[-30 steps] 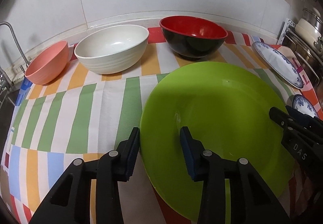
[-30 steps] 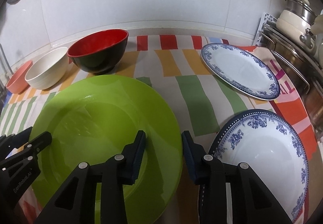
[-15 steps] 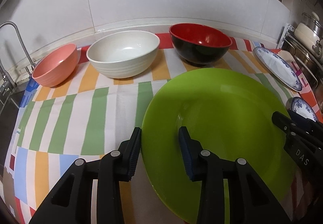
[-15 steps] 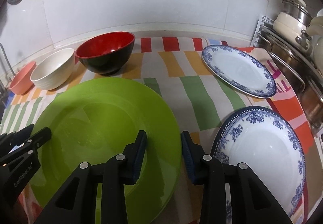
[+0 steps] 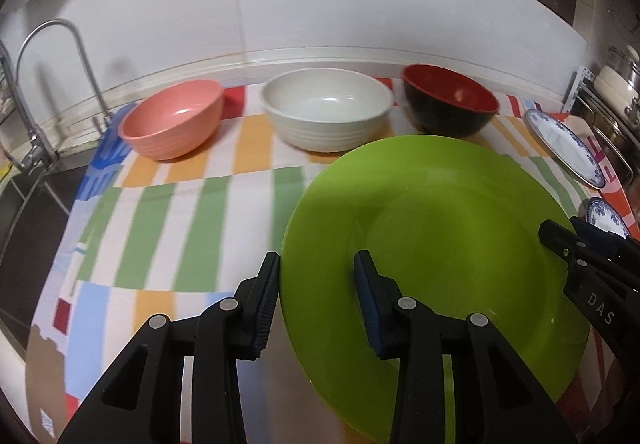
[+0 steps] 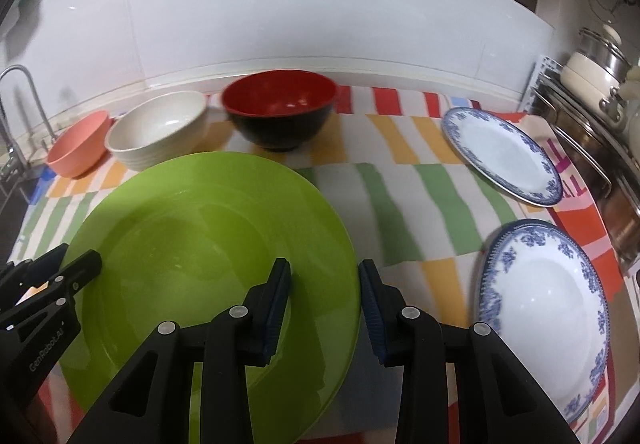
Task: Organize plates and bowls
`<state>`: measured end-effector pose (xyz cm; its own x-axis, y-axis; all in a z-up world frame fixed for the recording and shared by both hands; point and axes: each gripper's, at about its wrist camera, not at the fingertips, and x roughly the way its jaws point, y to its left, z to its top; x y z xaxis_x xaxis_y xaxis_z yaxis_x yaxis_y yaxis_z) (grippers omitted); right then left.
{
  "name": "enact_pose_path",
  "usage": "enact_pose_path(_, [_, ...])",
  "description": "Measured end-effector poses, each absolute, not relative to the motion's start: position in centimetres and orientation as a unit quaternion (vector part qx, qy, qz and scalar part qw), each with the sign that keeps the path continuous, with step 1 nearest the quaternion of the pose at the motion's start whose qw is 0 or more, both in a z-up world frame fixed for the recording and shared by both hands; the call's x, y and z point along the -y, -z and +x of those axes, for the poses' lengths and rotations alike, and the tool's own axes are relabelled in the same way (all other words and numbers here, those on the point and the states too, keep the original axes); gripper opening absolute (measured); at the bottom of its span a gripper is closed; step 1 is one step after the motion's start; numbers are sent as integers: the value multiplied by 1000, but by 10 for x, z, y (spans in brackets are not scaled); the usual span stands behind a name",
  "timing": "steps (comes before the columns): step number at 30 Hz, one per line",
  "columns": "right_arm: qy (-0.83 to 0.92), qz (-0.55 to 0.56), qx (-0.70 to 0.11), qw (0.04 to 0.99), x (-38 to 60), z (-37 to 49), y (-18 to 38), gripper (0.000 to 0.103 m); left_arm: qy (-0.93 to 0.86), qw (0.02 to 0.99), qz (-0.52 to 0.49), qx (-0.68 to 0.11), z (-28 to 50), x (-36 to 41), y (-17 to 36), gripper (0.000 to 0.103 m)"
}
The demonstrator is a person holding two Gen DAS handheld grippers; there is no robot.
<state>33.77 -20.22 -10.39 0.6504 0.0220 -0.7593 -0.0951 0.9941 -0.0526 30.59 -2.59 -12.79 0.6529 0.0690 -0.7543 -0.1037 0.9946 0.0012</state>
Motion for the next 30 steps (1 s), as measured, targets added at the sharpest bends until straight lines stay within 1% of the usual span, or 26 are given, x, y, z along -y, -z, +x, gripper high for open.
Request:
enact_pose_path(13, [-73, -52, -416, 905, 128, 306, 95, 36, -88, 908, -24, -409, 262, -42, 115, 37])
enact_pose_path(20, [-94, -57, -421, 900, 94, 290, 101, 36, -106, 904, -27, -414, 243, -74, 120, 37])
enact_pose_path(30, [-102, -63, -437, 891, 70, 282, 113, 36, -110, 895, -33, -431, 238, -94, 133, 37])
